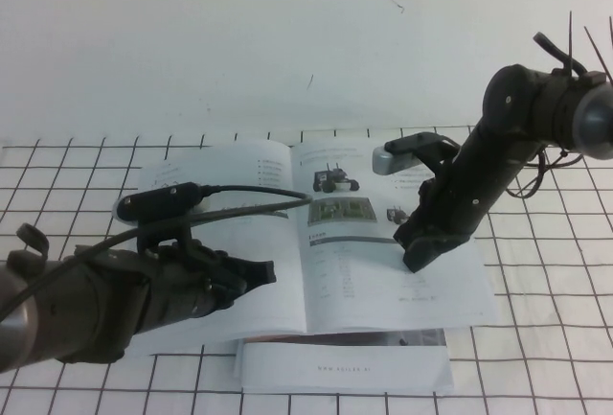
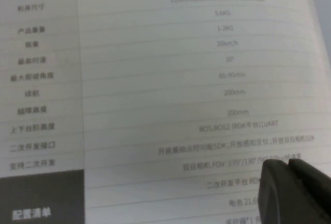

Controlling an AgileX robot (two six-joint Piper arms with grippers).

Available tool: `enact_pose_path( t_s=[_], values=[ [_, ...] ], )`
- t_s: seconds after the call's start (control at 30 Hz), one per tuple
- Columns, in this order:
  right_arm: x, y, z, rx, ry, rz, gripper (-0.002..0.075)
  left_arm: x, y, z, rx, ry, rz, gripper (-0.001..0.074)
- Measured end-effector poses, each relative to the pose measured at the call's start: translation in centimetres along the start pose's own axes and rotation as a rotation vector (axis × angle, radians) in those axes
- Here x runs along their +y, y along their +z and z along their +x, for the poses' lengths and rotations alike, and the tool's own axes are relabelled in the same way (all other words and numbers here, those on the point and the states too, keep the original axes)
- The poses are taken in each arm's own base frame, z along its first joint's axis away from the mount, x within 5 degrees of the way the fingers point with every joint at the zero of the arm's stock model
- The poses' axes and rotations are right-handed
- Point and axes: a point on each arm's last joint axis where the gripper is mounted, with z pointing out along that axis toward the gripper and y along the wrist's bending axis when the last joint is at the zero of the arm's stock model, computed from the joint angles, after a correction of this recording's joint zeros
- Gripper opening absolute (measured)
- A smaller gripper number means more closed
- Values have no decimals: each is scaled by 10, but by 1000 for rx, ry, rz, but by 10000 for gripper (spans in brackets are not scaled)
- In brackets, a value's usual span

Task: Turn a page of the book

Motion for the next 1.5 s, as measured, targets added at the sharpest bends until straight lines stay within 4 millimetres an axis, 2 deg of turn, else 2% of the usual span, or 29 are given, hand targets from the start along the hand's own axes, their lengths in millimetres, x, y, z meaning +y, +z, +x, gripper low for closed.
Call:
enact_pose_path(
  t_s=[0.27,0.43,0.63,0.77,0.87,0.97,1.07,1.17,1.27,1.37,1.5],
  values=[
    [10,-9,13,123,24,-30,0,-5,0,-6,-17,20,16,-3],
    [18,-21,11,85,6,3,0,0,6,-4,-11,31,-22,-3],
    [13,-12,9,39,24,34,0,8,27,9,55,38,-67,-3],
    [11,-7,9,39,26,43,0,7,28,7,52,54,-66,-3],
    [12,-19,7,-4,5,84,0,4,21,2,26,79,-49,-3],
    [22,-56,6,-84,-48,157,0,-7,-2,-10,-34,90,18,-3],
    [39,-108,12,-176,-112,245,0,-22,-42,-26,-121,112,147,-3],
    [64,-167,31,-265,-170,325,0,-38,-85,-33,-178,221,311,-3],
    [86,-211,54,-330,-204,375,0,-49,-126,-29,-194,375,464,-3],
    [106,-247,78,-389,-230,419,0,-51,-161,-22,-199,436,543,-3],
    [125,-275,115,-443,-251,469,0,-40,-188,-9,-200,469,514,-3]
  ],
)
